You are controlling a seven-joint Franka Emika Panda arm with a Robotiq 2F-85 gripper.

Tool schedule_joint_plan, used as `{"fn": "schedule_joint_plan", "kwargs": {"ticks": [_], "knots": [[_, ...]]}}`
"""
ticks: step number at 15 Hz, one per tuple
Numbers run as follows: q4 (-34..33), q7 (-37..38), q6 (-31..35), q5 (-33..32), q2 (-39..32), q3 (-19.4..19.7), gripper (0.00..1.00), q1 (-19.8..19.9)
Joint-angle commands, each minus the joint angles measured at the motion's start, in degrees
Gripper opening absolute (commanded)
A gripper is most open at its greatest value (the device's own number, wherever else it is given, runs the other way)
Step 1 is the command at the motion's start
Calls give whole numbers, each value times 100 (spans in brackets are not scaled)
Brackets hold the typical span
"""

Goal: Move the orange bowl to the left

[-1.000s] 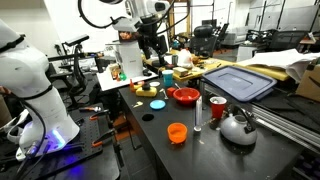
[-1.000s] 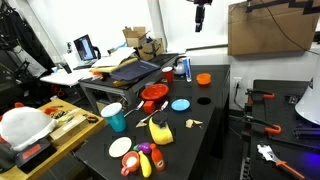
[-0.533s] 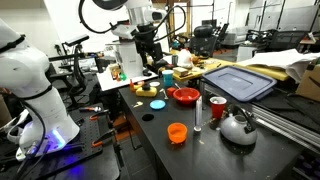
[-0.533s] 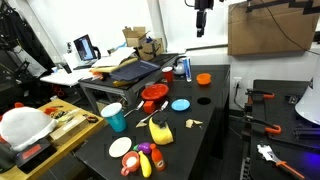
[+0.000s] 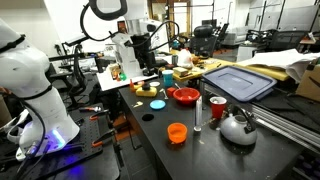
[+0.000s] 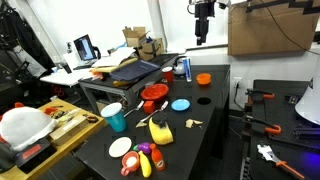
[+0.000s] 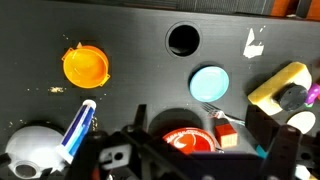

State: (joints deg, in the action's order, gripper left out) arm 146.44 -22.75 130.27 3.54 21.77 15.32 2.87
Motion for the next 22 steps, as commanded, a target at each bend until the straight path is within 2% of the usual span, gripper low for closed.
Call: {"fn": "schedule_joint_plan", "kwargs": {"ticks": [1,6,12,22], "knots": [[322,536,678,-160,-109,-271,100,215],[604,1199,1523,-635,-657,-454,100,495],[603,1796,2138,-1462,-1374,-523,100,818],[195,1829,2856,-2149,-2605,-387,100,864]]}}
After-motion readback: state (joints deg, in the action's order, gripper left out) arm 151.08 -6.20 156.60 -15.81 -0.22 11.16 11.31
